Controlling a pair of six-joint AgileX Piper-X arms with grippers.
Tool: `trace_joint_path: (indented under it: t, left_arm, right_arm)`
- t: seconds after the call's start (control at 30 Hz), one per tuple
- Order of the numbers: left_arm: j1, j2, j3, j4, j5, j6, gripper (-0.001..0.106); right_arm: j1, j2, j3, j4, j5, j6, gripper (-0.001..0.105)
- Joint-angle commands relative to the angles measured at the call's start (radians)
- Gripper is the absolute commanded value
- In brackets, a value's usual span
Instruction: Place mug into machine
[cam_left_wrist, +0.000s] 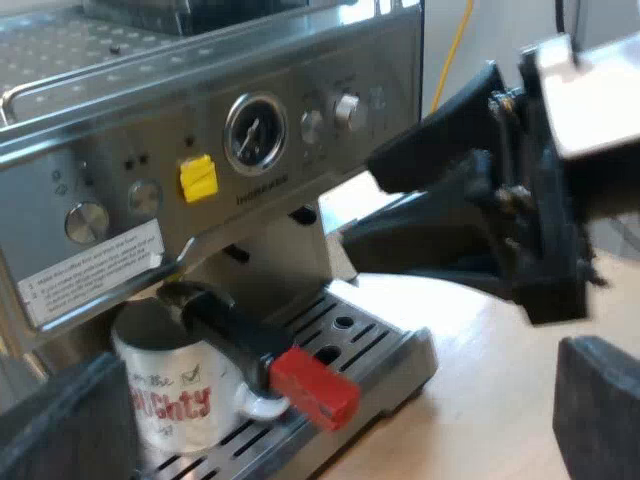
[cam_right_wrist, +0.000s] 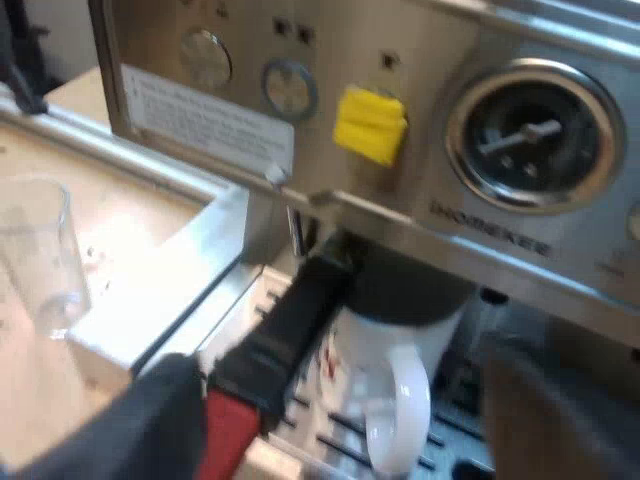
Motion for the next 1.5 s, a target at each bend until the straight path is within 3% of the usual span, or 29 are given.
trace_joint_path:
  t: [0.03,0.13,0.23,0.4,0.47,0.57,0.63,0.67,0.8,0.93,1.03,1.1,1.23,1.5]
  left_arm:
    - [-0.005,0.048,-0.012,-0.081,-0.018,-0.091,0.085]
    - [-0.003,0.105,-0.038,-0.112,-0.059,-0.112,0.085]
    - [0.014,0.161,-0.079,-0.112,-0.082,-0.117,0.085]
    - [0.072,0.23,-0.141,-0.112,-0.087,-0.117,0.085]
    - [0.25,0.334,-0.221,-0.112,-0.061,-0.117,0.085]
    - [0.359,0.377,-0.241,-0.112,0.014,-0.117,0.085]
    - [0.431,0.398,-0.246,-0.11,0.068,-0.117,0.085]
    - [0.507,0.412,-0.247,-0.112,0.112,-0.108,0.085]
    - [0.584,0.418,-0.247,-0.112,0.118,-0.092,0.085]
    - [0.588,0.402,-0.249,-0.078,0.118,-0.037,0.085]
    - [0.588,0.379,-0.25,-0.029,0.111,-0.037,0.085]
    - [0.588,0.36,-0.25,-0.007,0.082,-0.02,0.085]
    - [0.588,0.307,-0.25,0.01,-0.001,-0.013,0.085]
    - [0.588,0.147,-0.25,0.111,-0.021,-0.013,0.085]
  right_arm:
    - [-0.013,-0.094,-0.007,0.069,-0.052,-0.03,0.067]
    - [-0.045,-0.145,-0.007,0.114,-0.055,-0.03,0.067]
    - [-0.15,-0.244,-0.007,0.23,-0.129,-0.022,0.067]
    - [-0.312,-0.373,-0.007,0.388,-0.152,-0.011,0.067]
    - [-0.41,-0.426,-0.007,0.453,-0.173,-0.025,0.067]
    - [-0.506,-0.463,-0.007,0.494,-0.207,-0.027,0.067]
    - [-0.68,-0.503,-0.007,0.541,-0.271,-0.045,0.067]
    - [-0.76,-0.513,-0.007,0.552,-0.303,-0.048,0.067]
    - [-0.994,-0.527,0.004,0.555,-0.436,-0.082,0.067]
    - [-1.248,-0.53,0.021,0.557,-0.589,-0.085,0.067]
    - [-1.368,-0.556,0.021,0.556,-0.641,-0.107,0.067]
    - [-1.375,-0.58,0.025,0.553,-0.645,-0.07,0.067]
    - [-1.338,-0.662,0.035,0.596,-0.664,-0.098,0.067]
    - [-1.296,-0.874,0.035,0.722,-0.664,-0.12,0.067]
